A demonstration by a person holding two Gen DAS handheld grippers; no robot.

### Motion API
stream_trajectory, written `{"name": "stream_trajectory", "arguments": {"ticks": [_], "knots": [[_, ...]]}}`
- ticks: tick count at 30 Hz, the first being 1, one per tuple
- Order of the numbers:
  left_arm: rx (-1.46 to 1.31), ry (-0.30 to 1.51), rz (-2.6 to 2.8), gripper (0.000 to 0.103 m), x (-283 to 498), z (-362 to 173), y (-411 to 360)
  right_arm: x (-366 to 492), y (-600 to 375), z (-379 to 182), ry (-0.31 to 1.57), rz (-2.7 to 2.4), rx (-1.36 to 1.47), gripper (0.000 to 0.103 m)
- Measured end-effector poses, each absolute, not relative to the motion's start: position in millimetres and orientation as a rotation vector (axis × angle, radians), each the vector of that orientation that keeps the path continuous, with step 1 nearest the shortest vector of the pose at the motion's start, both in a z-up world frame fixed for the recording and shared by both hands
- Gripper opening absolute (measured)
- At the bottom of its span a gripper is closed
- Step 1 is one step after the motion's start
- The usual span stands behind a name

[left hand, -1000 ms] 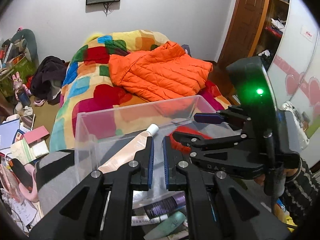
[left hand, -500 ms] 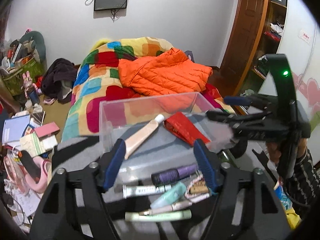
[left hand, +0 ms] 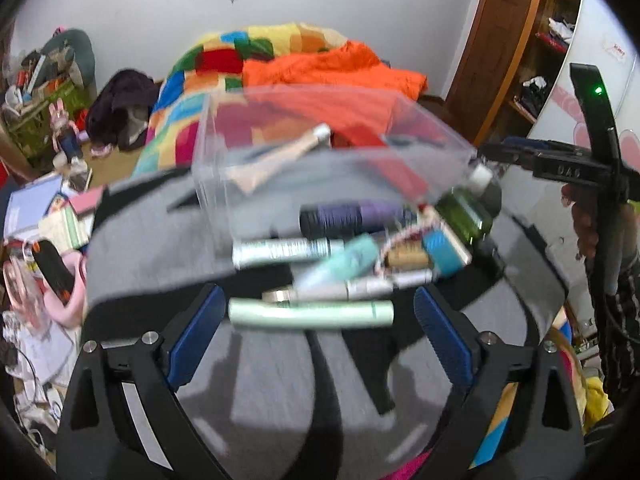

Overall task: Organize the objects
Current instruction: 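Grasp the white tape roll with the right tool while the left grasps a pale green tube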

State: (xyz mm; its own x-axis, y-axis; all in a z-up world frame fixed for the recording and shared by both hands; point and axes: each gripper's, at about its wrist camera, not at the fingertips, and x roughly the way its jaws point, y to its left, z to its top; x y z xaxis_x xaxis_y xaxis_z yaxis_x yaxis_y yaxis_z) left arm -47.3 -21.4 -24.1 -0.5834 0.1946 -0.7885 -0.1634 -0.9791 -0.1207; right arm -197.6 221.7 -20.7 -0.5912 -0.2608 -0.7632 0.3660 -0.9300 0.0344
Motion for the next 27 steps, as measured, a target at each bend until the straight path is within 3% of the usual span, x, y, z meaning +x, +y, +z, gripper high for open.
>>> {"name": "stream_trajectory", "arguments": {"ticks": [13,15,19,24,27], "knots": [[-1.329,-0.038,2.650,0.097,-69,-32,-41,-207,256,-67,0.093,-2.576,1.300,0.075],[-1.339,-0.046,2.611,0.097,-80,-34,-42,-213,254,-72,0.102,-2.583,1.310,0.070],[-1.394,-0.078,2.515,0.096,-92,-49,-40,-225,250,-85,0.095,-2.551,1.360,0.039],[-1.416,-0.089,2.448,0.096,-82,-59,-33,-222,252,-84,0.090,-2.567,1.327,0.037],[-1.410,-0.068,2.421,0.088,-69,-57,-28,-216,250,-79,0.105,-2.573,1.304,0.037]]}}
